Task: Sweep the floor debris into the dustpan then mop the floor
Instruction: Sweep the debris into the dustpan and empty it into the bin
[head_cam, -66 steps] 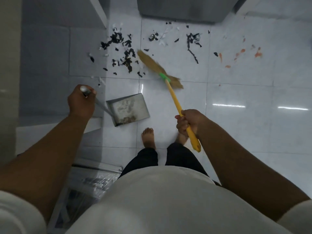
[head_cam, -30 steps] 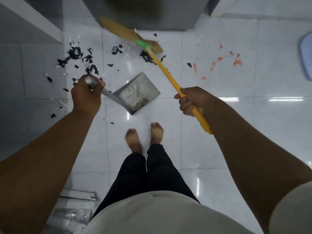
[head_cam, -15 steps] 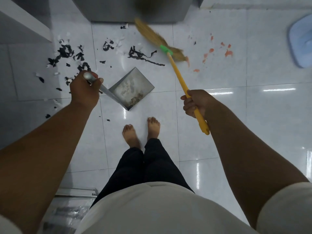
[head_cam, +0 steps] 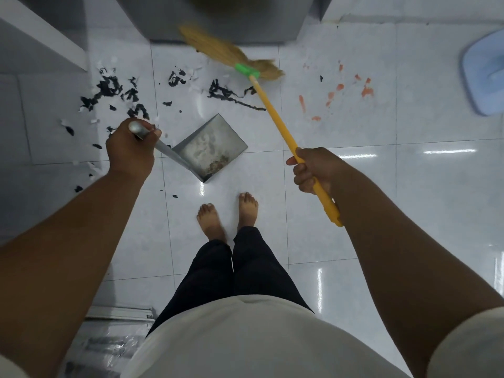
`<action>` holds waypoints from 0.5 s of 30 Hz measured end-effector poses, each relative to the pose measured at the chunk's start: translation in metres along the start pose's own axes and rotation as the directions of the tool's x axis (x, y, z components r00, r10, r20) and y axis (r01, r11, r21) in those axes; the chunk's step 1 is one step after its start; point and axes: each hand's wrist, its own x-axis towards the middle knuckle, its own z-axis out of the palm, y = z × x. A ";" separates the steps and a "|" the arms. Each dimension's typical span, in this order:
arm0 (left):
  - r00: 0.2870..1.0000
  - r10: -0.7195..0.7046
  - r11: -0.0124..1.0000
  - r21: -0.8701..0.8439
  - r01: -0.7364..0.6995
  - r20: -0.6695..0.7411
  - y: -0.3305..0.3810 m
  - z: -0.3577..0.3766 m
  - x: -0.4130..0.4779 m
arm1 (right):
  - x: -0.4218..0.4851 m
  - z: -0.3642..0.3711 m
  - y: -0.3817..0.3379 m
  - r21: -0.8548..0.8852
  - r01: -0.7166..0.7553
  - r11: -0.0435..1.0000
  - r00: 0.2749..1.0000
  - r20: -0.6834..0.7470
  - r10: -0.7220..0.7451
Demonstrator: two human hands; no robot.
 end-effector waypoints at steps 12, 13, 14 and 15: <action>0.999 0.047 0.998 -0.037 -0.046 0.012 0.001 0.001 -0.001 | 0.003 0.064 0.028 0.107 -0.187 0.977 0.954 0.258 0.154; 0.998 0.060 0.997 -0.047 -0.059 0.015 0.005 0.001 -0.002 | -0.005 0.060 0.031 0.080 -0.158 0.984 0.959 0.250 0.134; 0.997 0.075 0.996 -0.043 -0.074 0.017 0.010 0.002 -0.001 | -0.012 0.054 0.032 0.053 -0.123 0.991 0.966 0.235 0.107; 0.996 0.085 0.996 -0.019 -0.085 0.015 0.015 0.003 -0.002 | -0.021 0.046 0.031 0.023 -0.083 0.996 0.975 0.208 0.076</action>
